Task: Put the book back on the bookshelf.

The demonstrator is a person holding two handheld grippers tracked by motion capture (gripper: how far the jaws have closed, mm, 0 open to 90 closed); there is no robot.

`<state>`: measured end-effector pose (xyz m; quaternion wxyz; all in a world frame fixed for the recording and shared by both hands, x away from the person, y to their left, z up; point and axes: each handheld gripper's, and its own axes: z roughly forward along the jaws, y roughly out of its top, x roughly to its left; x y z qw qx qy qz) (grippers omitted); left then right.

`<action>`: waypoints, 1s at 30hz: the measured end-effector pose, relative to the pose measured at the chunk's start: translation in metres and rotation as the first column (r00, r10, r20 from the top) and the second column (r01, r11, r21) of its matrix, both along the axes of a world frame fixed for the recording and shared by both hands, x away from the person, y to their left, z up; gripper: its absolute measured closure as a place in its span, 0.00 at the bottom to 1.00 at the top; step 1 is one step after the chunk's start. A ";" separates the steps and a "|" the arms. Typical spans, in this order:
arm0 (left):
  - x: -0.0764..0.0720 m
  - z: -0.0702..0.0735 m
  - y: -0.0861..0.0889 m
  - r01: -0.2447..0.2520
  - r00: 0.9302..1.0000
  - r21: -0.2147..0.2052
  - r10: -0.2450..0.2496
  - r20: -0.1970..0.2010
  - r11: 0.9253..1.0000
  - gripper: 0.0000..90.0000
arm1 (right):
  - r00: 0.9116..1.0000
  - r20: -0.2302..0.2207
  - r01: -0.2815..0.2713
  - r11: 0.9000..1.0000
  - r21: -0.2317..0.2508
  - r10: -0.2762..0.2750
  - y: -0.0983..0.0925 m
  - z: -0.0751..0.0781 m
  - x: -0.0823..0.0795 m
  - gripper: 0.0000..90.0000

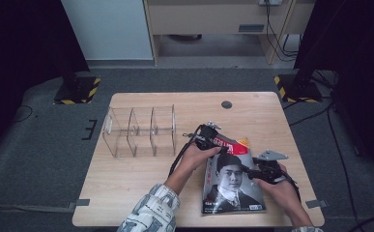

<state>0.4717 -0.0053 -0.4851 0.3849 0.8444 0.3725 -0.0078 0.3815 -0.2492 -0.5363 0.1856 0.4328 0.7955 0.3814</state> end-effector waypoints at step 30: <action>0.000 0.004 -0.001 -0.016 1.000 -0.008 0.016 -0.021 1.000 0.91 | 1.000 -0.009 -0.017 1.000 0.010 0.017 0.005 0.000 -0.002 0.44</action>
